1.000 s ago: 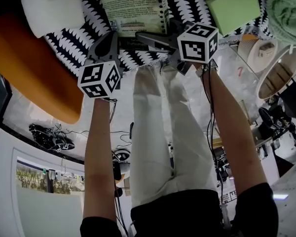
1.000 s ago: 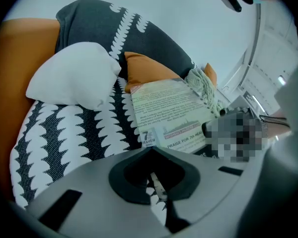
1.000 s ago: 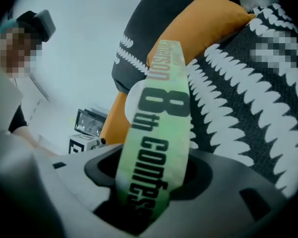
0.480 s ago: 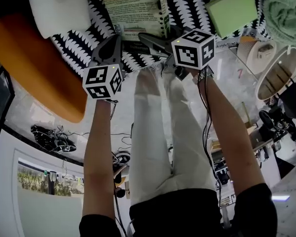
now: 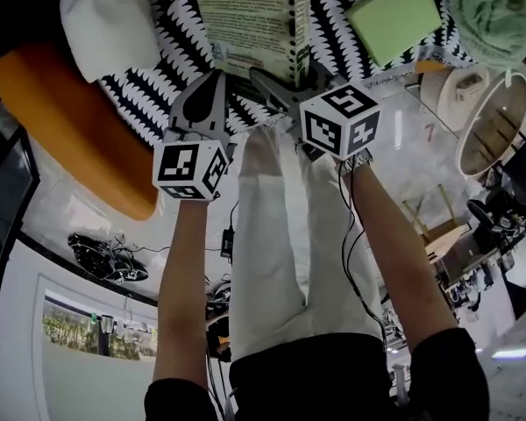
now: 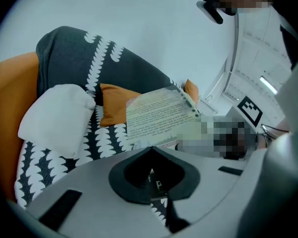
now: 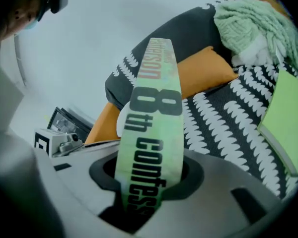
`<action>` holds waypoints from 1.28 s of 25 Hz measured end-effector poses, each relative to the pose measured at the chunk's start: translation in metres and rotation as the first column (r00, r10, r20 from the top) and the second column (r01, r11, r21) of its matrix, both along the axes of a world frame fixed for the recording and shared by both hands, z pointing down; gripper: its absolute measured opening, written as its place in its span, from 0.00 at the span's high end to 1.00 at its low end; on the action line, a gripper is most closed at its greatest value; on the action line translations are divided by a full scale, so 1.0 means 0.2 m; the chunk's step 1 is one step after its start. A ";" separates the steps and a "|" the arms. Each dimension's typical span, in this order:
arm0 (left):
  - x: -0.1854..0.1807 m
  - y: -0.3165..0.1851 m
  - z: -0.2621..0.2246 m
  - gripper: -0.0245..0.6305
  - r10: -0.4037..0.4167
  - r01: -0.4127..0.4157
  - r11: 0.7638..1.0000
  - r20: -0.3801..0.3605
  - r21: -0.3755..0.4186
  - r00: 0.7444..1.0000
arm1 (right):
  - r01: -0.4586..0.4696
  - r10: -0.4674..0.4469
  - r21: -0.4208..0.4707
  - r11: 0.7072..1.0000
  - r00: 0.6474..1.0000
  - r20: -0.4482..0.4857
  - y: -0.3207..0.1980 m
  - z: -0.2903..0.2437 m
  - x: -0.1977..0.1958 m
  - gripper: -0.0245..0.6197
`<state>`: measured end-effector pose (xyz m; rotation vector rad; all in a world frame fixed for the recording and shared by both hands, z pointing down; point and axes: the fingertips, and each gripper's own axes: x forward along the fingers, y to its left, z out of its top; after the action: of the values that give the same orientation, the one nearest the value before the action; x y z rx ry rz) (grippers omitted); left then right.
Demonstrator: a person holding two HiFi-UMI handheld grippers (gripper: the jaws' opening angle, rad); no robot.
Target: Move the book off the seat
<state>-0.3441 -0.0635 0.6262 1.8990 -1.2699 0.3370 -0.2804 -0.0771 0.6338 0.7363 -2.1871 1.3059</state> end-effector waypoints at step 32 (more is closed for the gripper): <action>1.13 -0.05 -1.64 0.95 0.180 -0.231 0.856 0.152 0.462 0.972 | -0.373 0.464 0.609 0.700 0.886 0.009 0.08 -1.69 1.26 0.70</action>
<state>-0.1178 -0.0737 0.2980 2.4796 -1.3037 0.2473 -0.0289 -0.0620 0.2961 1.6085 -2.4005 0.6679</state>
